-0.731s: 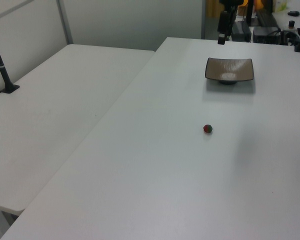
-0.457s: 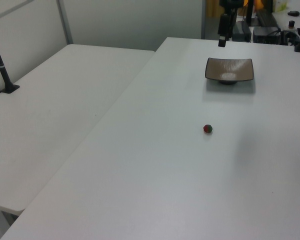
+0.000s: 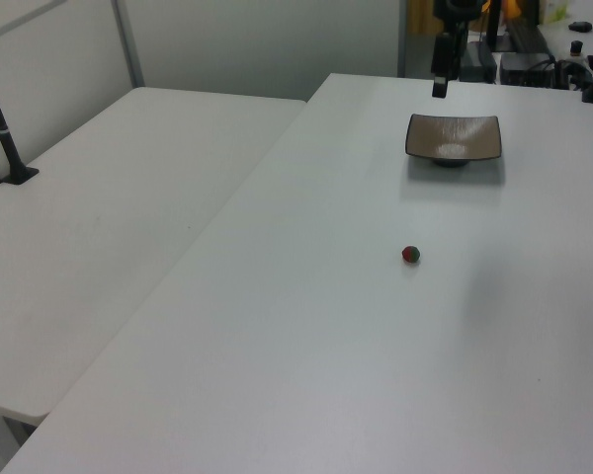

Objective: Strawberries on a ceramic plate
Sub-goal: 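Move the open gripper over the red strawberry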

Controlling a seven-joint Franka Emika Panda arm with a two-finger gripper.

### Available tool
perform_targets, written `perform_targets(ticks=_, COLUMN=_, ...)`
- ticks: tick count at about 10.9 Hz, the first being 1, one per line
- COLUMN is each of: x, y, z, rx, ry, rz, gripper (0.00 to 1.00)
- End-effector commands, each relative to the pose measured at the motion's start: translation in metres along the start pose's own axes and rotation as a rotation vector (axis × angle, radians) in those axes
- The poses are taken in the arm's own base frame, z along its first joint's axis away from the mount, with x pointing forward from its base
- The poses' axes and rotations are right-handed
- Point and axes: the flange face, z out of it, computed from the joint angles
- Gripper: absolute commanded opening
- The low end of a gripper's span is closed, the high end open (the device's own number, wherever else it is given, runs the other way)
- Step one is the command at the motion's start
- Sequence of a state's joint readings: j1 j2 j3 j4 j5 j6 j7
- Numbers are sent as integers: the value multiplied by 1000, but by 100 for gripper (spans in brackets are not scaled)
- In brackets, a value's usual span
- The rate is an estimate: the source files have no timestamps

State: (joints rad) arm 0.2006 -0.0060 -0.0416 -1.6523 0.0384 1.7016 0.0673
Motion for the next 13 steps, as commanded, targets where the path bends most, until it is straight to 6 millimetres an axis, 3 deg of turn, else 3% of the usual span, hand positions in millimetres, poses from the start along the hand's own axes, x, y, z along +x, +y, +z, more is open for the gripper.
perform_targets(ticks=1, x=2, y=-26, z=33, rx=-12, ry=-41, rz=-30, gripper=100)
perform_targets(ticks=6, x=14, y=-52, z=77, rx=-19, ry=-88, rz=-95, gripper=100)
perform_targets(ticks=9, x=12, y=-56, z=97, rx=-23, ry=-125, rz=-149, gripper=100)
perform_targets(ticks=13, x=14, y=-68, z=126, rx=-16, ry=-48, rz=-178, gripper=100)
